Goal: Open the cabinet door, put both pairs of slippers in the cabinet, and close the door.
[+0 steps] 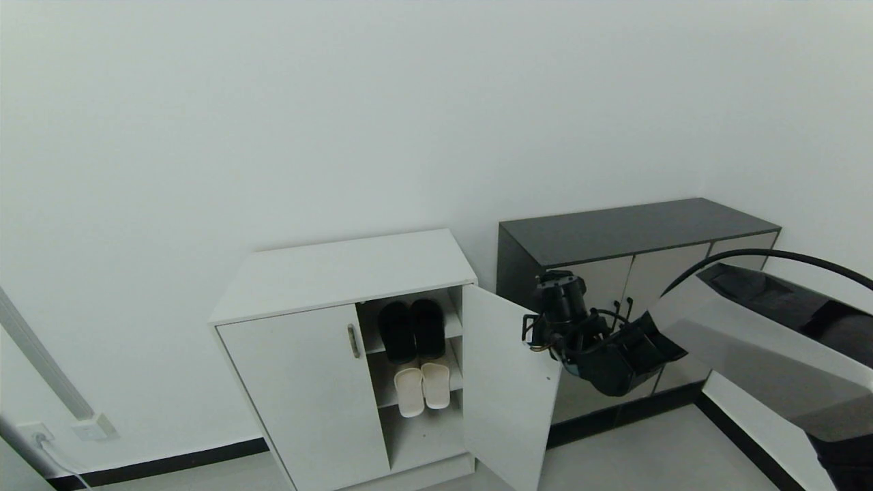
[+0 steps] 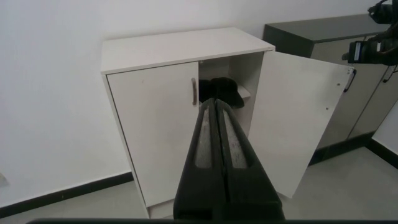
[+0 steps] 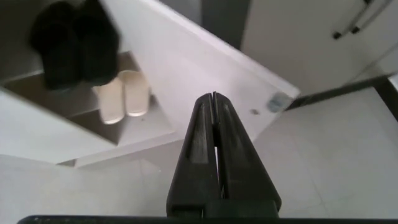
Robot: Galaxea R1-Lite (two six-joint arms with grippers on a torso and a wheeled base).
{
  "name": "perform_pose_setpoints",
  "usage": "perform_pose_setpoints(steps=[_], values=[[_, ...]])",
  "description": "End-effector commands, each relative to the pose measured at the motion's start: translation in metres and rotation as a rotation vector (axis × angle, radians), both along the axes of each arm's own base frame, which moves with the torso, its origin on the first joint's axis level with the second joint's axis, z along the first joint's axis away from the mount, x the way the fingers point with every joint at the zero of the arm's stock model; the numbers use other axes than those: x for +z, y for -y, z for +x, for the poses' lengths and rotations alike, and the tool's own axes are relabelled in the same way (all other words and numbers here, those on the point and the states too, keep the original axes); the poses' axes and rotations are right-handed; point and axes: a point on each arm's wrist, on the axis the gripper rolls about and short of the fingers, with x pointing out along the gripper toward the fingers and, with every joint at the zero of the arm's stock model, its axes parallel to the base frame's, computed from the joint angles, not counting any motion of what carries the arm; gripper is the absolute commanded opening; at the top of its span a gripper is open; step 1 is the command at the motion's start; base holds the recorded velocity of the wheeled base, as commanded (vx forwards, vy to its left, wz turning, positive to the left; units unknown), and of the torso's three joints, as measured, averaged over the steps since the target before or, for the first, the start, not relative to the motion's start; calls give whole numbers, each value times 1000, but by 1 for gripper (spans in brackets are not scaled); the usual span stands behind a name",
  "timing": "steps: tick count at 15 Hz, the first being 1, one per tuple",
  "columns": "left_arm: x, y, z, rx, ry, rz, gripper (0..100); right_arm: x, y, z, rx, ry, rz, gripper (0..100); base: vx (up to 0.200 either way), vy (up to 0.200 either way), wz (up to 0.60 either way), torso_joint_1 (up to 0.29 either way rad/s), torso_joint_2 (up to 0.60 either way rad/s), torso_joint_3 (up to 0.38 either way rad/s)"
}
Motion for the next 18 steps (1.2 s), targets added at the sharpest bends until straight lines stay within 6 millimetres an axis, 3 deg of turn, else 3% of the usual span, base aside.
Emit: perform_pose_setpoints(steps=[1, 3, 7, 18], values=[[0, 0, 0, 0, -1, 0, 0, 3, 14, 13, -37, 16, 7, 0, 0, 0, 0, 0, 0, 0], [0, 0, 0, 0, -1, 0, 0, -3, 29, 30, -83, 22, 9, 0, 0, 0, 0, 0, 0, 0], [0, 0, 0, 0, -1, 0, 0, -19, 38, 44, -93, 3, 10, 0, 0, 0, 0, 0, 0, 0], [0, 0, 0, 0, -1, 0, 0, -33, 41, 47, -86, -45, -3, 0, 0, 0, 0, 0, 0, 0]])
